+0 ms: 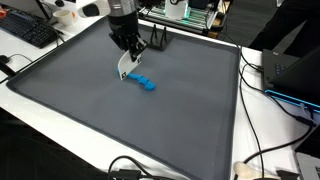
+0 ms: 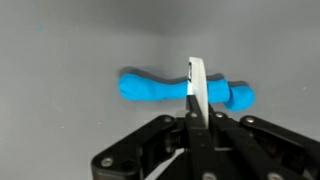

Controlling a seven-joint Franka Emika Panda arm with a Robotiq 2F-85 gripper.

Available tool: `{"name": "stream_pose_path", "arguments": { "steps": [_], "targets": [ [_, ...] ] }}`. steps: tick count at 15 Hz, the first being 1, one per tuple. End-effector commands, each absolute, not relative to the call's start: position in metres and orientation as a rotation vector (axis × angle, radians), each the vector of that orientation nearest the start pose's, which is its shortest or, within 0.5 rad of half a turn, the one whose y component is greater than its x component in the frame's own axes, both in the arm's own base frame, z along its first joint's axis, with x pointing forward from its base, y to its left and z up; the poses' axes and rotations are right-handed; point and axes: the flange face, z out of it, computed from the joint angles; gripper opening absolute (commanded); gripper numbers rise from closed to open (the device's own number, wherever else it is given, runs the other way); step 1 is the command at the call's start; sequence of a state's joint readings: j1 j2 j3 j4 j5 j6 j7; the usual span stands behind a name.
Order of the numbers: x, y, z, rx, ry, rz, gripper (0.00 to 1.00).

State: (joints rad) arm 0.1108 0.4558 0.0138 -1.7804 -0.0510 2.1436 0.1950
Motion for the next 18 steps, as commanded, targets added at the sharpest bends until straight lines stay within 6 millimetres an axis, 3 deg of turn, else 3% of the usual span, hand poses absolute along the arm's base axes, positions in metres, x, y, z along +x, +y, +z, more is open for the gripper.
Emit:
{"name": "stream_pose_path", "arguments": {
  "steps": [1,18],
  "targets": [
    [0.638,0.07,0.283,-3.183,0.07,0.117,0.01],
    [0.65,0.062,0.255,-3.204,0.064,0.105,0.01]
  ]
}}
